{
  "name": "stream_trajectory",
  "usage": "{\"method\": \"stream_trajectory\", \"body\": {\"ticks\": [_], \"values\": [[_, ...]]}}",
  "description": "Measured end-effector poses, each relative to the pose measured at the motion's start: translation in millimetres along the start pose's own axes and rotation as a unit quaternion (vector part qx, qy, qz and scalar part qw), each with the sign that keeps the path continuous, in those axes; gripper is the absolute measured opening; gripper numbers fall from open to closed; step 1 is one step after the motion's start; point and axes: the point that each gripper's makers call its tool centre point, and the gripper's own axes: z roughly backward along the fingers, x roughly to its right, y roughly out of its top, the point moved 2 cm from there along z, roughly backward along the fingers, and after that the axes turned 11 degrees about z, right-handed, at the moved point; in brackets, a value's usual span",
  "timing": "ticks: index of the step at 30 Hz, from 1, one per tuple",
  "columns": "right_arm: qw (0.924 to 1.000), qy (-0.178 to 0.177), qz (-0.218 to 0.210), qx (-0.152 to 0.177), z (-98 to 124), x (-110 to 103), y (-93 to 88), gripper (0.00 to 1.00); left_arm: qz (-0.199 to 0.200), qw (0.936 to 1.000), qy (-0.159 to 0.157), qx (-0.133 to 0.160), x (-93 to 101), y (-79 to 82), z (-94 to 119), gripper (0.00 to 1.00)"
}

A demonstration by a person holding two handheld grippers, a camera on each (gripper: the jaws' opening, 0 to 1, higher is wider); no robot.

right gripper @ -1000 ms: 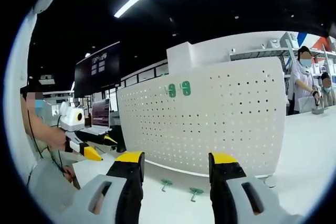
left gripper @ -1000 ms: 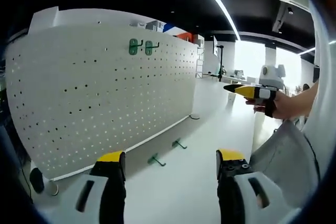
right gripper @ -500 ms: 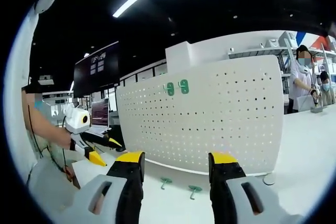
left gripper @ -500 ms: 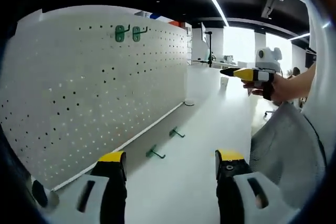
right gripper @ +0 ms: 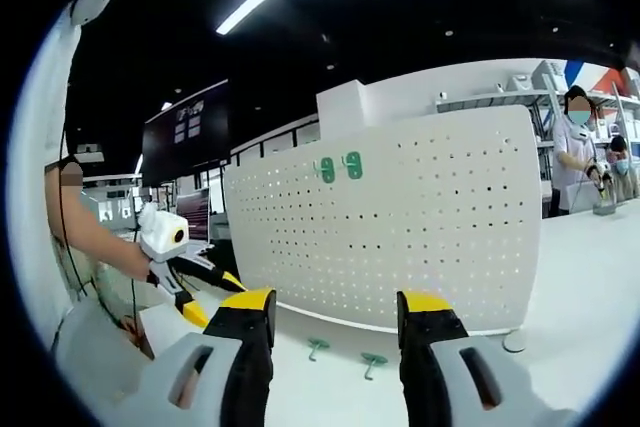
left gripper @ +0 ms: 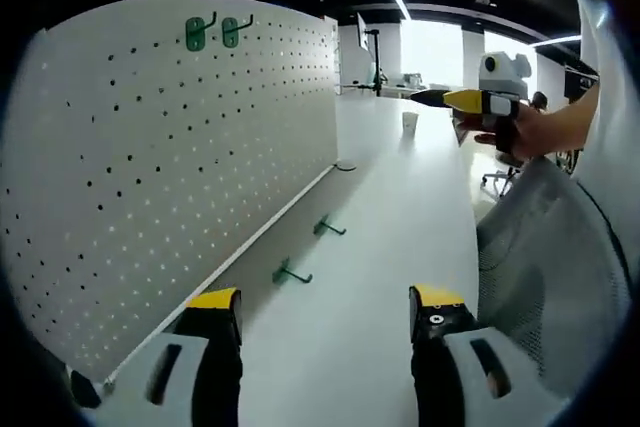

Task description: Insert the hook assembly into the mounting plate slot until the hook locks in place.

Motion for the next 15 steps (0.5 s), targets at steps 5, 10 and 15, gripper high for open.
{"method": "stream_trajectory", "body": {"ticks": [5,10,15], "values": [[1.0000,0.000,0.000,0.001,-0.1,-0.2,0.7,0.47,-0.006,0.9997,-0.005,-0.021,-5.1,-4.3,-6.2,0.70],[1.0000,0.001,-0.005,0.005,-0.4,-0.5,3.2,0.46,-0.016,0.9991,-0.010,-0.039,-7.9,-8.0,-12.1,0.69],[1.0000,0.001,-0.002,0.004,-0.2,0.6,2.6,0.45,-0.022,0.9982,-0.017,-0.053,-11.5,-10.5,-18.1,0.69]]}}
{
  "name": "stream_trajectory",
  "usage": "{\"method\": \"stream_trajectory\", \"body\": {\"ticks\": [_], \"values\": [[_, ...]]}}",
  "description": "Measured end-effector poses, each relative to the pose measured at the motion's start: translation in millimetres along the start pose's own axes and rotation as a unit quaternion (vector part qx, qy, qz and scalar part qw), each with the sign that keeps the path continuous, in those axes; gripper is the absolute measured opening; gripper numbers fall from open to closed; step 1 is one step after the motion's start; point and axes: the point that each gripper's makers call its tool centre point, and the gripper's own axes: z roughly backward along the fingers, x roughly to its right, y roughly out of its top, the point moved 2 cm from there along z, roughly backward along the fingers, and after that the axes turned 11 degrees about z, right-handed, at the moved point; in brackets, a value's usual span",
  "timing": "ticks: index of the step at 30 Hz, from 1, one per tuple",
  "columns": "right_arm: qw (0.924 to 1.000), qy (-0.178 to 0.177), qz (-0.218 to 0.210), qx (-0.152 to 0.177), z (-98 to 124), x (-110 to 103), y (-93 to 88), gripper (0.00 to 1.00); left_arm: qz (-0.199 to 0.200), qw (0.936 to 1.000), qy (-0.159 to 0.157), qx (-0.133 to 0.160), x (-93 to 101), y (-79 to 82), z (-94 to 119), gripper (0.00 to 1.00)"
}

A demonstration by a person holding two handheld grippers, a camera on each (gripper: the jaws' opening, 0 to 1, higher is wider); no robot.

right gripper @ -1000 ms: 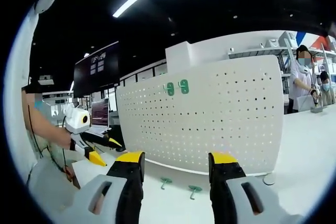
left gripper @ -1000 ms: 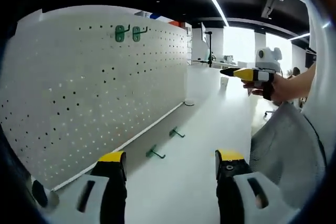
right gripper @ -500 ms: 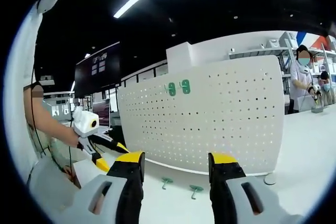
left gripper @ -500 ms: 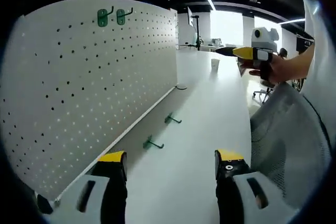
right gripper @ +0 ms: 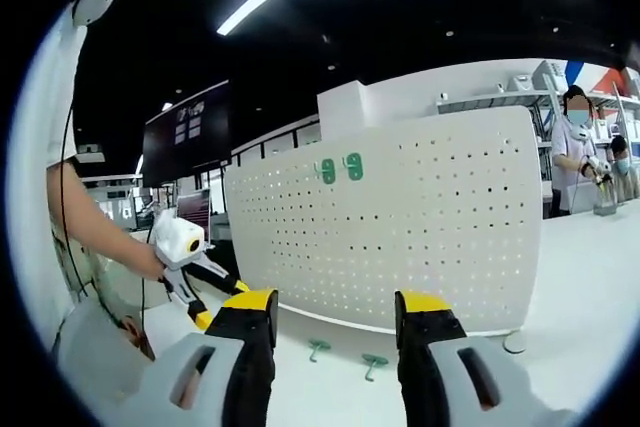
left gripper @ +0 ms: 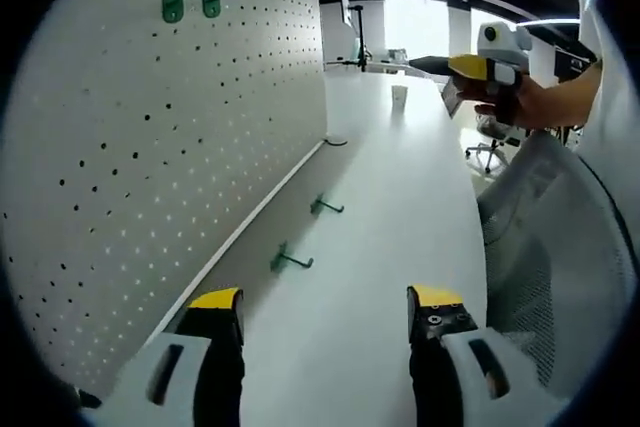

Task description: Insert the hook assembly into the mounting plate slot until the hook locks in place.

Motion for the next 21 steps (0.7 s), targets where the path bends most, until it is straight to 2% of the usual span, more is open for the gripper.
{"method": "stream_trajectory", "body": {"ticks": [21], "values": [[0.9999,0.013,0.000,-0.003,-5.0,-1.5,0.9,0.46,-0.017,0.9976,-0.033,-0.059,-13.2,-7.3,-25.7,0.69]]}}
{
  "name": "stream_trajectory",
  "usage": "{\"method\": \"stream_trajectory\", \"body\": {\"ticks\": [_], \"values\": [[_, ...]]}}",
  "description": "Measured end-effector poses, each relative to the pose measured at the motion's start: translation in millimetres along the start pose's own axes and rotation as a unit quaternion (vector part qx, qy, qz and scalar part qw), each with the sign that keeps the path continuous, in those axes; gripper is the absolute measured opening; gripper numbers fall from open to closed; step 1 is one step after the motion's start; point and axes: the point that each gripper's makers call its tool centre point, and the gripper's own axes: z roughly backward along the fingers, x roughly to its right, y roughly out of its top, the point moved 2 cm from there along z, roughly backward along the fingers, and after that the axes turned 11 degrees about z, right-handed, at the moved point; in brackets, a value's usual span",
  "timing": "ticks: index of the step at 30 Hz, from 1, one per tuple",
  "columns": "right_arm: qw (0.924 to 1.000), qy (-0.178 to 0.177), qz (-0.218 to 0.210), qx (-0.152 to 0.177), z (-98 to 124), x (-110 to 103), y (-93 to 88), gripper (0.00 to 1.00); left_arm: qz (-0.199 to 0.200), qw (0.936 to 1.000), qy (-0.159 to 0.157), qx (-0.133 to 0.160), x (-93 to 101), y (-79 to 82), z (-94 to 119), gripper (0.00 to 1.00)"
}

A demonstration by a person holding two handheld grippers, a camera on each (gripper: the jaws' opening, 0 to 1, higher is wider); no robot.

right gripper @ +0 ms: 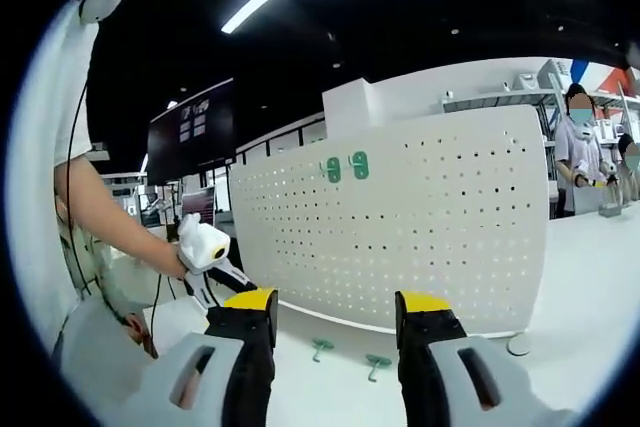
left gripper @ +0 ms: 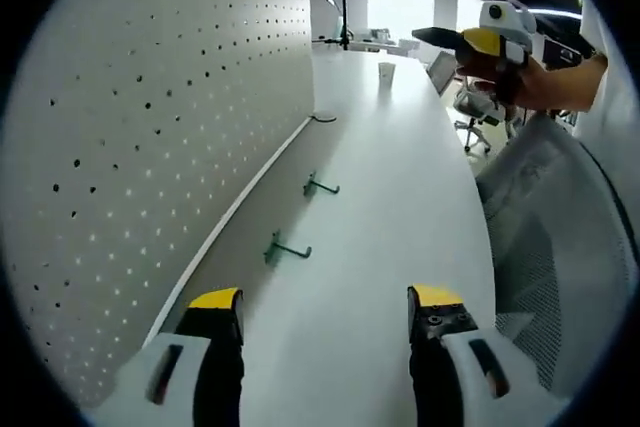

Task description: Insert the hook assembly into the mounting plate slot until the hook locks in place.

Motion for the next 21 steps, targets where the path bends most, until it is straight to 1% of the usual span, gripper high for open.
{"method": "stream_trajectory", "body": {"ticks": [4,17,21], "values": [[1.0000,0.000,-0.001,0.000,-0.5,0.7,0.6,0.46,0.000,0.9999,-0.006,-0.012,-3.1,-0.9,-5.4,0.69],[1.0000,-0.002,-0.003,0.000,2.4,2.0,-0.8,0.45,-0.038,0.9973,-0.022,-0.059,-10.0,4.5,-26.1,0.69],[1.0000,-0.003,-0.005,-0.003,3.4,1.5,-3.1,0.45,-0.051,0.9956,-0.027,-0.074,-11.6,2.7,-31.3,0.69]]}}
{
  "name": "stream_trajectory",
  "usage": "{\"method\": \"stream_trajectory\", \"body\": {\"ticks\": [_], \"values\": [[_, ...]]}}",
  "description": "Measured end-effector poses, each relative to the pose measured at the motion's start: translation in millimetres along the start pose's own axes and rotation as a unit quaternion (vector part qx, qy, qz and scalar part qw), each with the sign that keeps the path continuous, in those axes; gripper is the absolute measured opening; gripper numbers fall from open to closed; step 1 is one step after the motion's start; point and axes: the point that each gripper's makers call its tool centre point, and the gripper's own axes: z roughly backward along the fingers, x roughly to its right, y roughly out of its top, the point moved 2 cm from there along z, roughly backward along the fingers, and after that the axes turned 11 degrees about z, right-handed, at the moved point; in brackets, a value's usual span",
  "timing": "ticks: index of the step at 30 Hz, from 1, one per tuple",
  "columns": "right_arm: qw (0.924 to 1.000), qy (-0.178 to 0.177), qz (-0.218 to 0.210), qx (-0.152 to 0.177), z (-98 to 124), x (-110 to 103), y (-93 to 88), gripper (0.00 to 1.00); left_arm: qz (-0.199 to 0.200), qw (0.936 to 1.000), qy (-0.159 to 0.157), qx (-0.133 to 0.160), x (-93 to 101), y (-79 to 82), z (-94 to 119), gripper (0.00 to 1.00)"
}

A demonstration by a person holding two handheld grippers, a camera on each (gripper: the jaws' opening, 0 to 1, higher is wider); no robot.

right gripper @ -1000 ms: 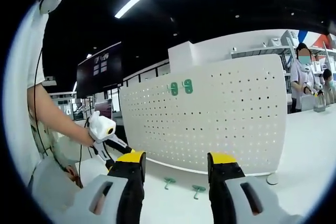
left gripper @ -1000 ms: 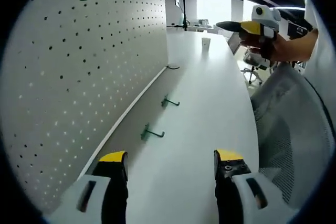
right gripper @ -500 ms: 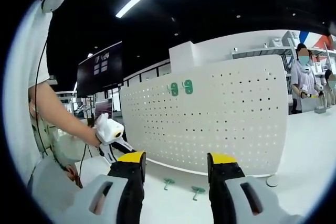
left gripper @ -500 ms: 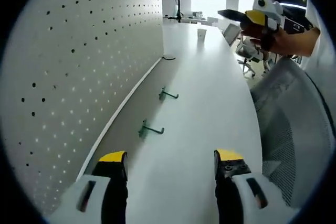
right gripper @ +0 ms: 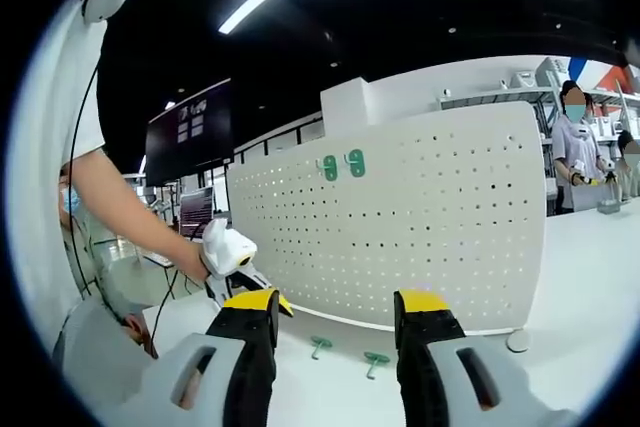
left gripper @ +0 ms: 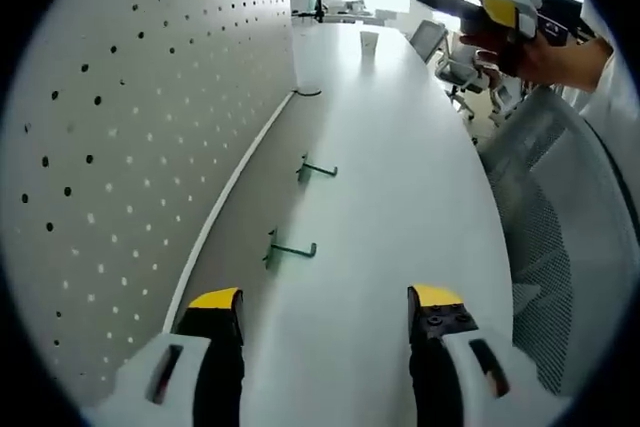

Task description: Insert the hook assembly into the mounting plate slot until the hook locks in place.

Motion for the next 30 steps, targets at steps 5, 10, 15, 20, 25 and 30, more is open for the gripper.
{"method": "stream_trajectory", "body": {"ticks": [5,10,15,20,25,30], "values": [[1.0000,-0.002,0.000,0.000,2.5,0.8,-0.9,0.45,-0.002,0.9999,-0.003,-0.010,-5.7,-0.3,-4.4,0.69],[1.0000,-0.003,-0.001,-0.001,4.4,2.4,-1.6,0.45,-0.011,0.9996,-0.005,-0.024,-8.5,-1.2,-9.4,0.69],[1.0000,-0.005,0.000,0.000,5.0,3.1,-0.3,0.45,-0.015,0.9991,-0.009,-0.038,-13.7,-1.5,-14.7,0.68],[1.0000,-0.008,-0.004,0.001,6.7,4.4,-0.4,0.45,-0.021,0.9987,-0.012,-0.046,-18.8,-1.3,-20.5,0.69],[0.9999,-0.013,-0.005,0.001,8.0,5.3,-0.3,0.44,-0.026,0.9980,-0.014,-0.056,-22.4,-2.8,-27.1,0.69],[0.9999,-0.013,-0.003,0.001,8.4,4.7,0.5,0.44,-0.033,0.9970,-0.018,-0.067,-25.4,-4.0,-32.5,0.68]]}}
